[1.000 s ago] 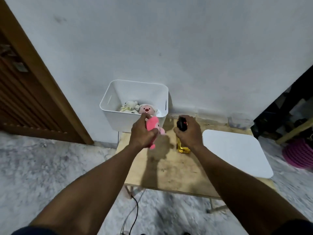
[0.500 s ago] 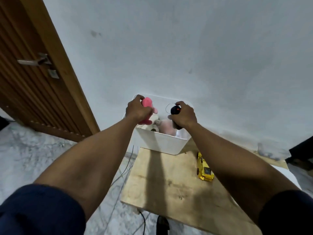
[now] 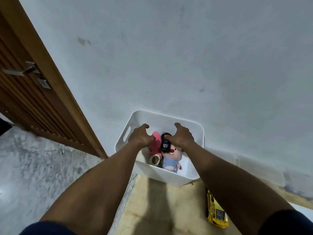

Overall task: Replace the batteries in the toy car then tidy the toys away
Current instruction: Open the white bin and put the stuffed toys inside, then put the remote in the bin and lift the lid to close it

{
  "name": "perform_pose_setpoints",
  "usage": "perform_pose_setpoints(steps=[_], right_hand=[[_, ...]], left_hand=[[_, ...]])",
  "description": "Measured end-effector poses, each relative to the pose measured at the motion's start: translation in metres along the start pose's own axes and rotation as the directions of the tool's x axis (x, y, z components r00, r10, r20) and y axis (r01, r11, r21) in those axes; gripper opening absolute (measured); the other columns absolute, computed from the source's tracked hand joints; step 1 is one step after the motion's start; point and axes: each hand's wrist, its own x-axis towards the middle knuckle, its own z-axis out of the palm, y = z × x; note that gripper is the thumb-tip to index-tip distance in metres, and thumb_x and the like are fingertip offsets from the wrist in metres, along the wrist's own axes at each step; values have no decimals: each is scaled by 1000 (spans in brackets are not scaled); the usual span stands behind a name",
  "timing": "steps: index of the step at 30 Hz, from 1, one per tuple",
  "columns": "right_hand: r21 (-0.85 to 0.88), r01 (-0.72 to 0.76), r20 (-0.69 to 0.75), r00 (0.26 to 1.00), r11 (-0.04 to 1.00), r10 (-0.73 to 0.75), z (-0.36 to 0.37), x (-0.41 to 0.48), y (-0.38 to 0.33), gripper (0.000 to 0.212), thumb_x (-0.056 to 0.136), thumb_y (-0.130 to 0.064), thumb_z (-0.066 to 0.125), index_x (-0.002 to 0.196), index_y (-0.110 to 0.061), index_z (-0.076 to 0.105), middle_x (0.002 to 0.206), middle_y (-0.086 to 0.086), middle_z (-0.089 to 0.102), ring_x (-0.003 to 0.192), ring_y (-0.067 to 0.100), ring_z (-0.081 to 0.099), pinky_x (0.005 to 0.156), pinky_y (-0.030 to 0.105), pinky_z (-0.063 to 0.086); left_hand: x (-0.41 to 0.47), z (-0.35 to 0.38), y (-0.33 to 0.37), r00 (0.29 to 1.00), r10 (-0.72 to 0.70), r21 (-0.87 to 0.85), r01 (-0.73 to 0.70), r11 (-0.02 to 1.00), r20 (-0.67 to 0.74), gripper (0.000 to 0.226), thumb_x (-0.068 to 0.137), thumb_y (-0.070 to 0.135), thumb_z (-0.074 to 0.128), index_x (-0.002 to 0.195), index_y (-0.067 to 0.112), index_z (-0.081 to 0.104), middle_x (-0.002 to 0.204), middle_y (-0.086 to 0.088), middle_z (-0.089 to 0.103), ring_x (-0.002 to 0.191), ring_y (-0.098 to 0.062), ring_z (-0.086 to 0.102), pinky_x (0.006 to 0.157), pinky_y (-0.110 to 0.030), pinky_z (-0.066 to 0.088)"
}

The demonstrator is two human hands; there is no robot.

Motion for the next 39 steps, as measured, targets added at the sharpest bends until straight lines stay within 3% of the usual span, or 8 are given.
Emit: perform_pose_setpoints(steps=[6,10,14,18,21,26,35,39], right_hand=[[20,56,-32,998,998,-55,-9,-16,-3,72,84,-42,69,146,-26,37,142,7,50,128,26,50,96,34,44],[46,120,-123,986,992,-114,-20,-48,-9,52,84,-37,68,133,-26,53,126,3,60,115,23,58,90,32,47],[98,140,-238,965,985,-114,-37,-93,-1,25,84,-32,64,108,-30,67,101,-7,70,94,18,65,81,29,51],[139,105,-395,918,985,-42,-56,-145,30,18,83,-27,60,96,-27,72,84,-9,72,82,17,66,73,28,51],[175,79,-475,880,981,14,-68,-176,62,14,82,-25,61,90,-26,73,78,-6,71,76,20,66,70,30,53],[188,-32,-513,849,982,126,-87,-224,143,12,83,-24,62,88,-25,73,78,-7,72,78,18,66,69,29,52],[154,-431,-443,774,889,452,-113,-286,347,17,84,-23,59,95,-26,71,102,0,70,105,25,62,85,33,51],[198,-520,-376,743,831,554,-124,-295,425,24,83,-22,61,106,-26,69,114,1,66,112,24,59,89,31,47]], left_hand=[[-9,-5,1,1000,24,-1,-24,1000,13,60,86,32,64,143,27,45,125,-8,60,111,-26,60,82,-29,47],[-34,-12,8,997,78,-13,-78,997,5,58,85,34,66,140,28,48,130,-9,58,111,-24,60,87,-29,45],[-67,-15,18,985,172,-47,-173,984,-27,45,82,30,68,125,26,57,107,-3,67,92,-20,61,82,-29,49],[-108,-4,38,955,296,-124,-295,947,-12,27,81,25,67,108,27,63,83,5,70,88,-17,66,73,-26,46],[-137,17,54,927,375,-149,-370,917,8,16,81,26,68,96,30,65,76,5,72,77,-14,69,65,-24,47],[-180,87,76,896,419,-215,-385,898,147,9,80,21,68,84,28,66,74,1,71,71,-21,69,68,-30,54],[-230,253,110,889,219,-243,-128,962,402,8,85,15,62,82,16,69,73,-6,66,52,-22,57,47,-23,43],[-235,309,127,856,37,-155,50,987,515,14,88,15,64,98,7,68,80,-15,64,59,-26,58,55,-34,50]])
